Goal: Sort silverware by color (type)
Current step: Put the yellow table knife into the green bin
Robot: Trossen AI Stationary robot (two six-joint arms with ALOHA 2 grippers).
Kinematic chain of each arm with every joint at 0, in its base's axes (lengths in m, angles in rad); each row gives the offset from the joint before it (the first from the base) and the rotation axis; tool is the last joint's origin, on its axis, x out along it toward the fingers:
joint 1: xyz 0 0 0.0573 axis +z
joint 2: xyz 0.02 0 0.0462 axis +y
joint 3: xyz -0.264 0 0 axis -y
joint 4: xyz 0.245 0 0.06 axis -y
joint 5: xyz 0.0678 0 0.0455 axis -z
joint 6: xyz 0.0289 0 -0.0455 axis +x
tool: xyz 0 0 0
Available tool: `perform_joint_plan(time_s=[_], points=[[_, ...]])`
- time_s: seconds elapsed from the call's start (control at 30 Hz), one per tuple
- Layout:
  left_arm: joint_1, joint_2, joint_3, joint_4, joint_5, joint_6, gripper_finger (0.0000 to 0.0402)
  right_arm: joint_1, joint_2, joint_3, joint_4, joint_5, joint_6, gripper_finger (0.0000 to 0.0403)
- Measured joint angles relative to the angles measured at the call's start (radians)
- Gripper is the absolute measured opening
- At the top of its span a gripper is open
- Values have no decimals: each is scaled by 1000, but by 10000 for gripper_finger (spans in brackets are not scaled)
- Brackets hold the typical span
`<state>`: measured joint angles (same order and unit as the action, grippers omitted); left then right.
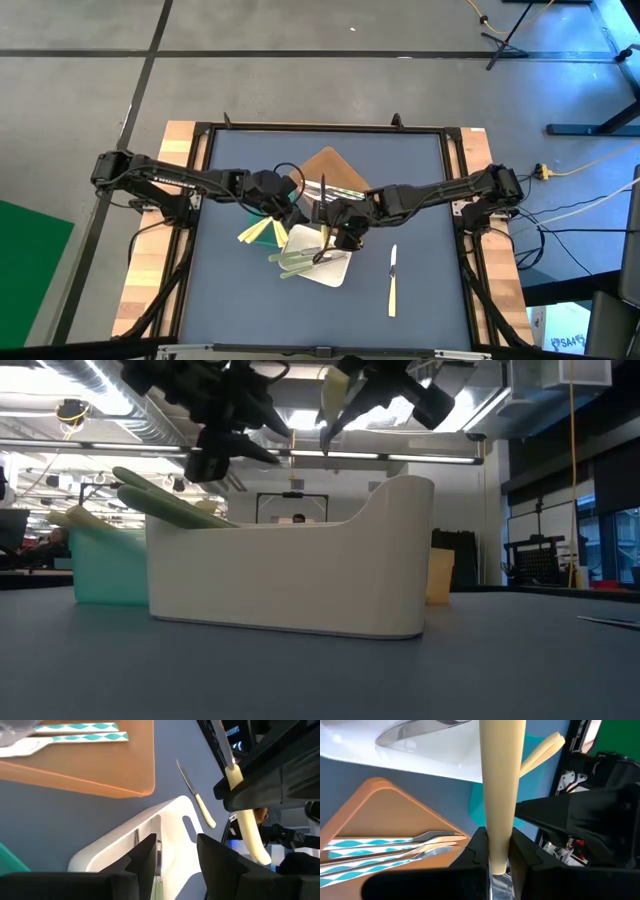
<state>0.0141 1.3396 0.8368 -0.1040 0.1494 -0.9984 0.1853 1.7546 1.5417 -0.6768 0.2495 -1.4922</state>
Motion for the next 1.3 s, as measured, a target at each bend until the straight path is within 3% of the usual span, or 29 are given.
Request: perform_joint_plan(time_s=[0.33, 0.73, 1.1, 1.3], points=[[-71, 0, 0, 68, -80, -48, 135, -3, -1, 0, 169, 31, 24, 21], [-81, 0, 0, 85, -23, -115, 135, -2, -1, 0, 126, 72, 18, 21], [-51, 0, 0, 91, -9, -118, 135, 1, -1, 0, 115, 182, 70, 21], [-22, 0, 0, 105, -8, -85, 135, 26, -1, 0, 80, 306, 75, 21]])
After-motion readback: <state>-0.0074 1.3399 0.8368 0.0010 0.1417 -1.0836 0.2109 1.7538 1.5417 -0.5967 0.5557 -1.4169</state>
